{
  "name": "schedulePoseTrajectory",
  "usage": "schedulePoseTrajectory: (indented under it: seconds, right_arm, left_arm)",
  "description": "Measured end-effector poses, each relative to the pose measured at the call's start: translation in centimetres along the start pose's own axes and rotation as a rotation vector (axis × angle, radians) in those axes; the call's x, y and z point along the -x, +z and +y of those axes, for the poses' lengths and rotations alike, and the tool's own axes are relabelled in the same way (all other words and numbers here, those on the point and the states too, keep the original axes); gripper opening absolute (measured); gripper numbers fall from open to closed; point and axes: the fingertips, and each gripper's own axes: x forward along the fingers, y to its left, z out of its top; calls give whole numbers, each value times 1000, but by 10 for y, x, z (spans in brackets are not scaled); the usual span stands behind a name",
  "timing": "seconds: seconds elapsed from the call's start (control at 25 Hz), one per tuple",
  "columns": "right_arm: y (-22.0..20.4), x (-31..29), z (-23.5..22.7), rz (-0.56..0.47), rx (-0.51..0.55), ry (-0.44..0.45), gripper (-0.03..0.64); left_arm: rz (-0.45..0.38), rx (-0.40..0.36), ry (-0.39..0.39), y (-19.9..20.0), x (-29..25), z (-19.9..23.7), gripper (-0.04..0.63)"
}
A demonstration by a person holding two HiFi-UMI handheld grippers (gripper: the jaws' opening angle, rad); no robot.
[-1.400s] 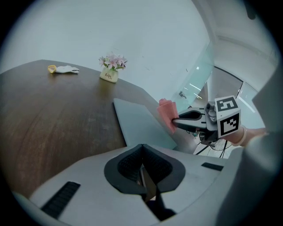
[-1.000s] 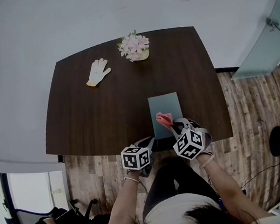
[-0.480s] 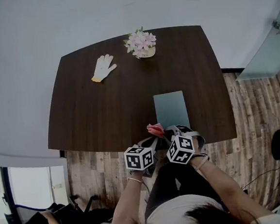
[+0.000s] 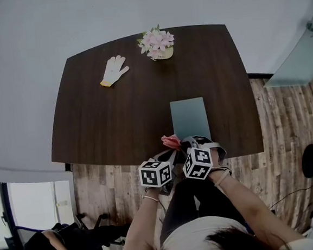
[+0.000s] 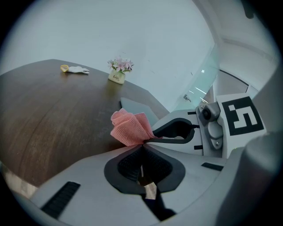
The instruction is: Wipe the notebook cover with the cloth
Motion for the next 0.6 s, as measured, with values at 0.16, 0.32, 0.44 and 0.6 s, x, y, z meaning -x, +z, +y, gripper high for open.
schedulePoseTrajectory:
  seconds: [0.16,0.32,0.44,0.6]
  right_arm:
    - [-5,2,-1,6,-11,-9,32]
    - [-13,5,-4,10,-30,-16,32]
    - [-20,11,-5,10,-55,-19,32]
    - [-29,17,-9,14,-68,-32,32]
  left_arm:
    - [1,-3,1,-1,-2,-2,18]
    - [-1,-4,7,1,-6,-2,18]
    - [9,-1,7,-2,-9,-5,18]
    - [17,-8,5,-3,-13,-6,18]
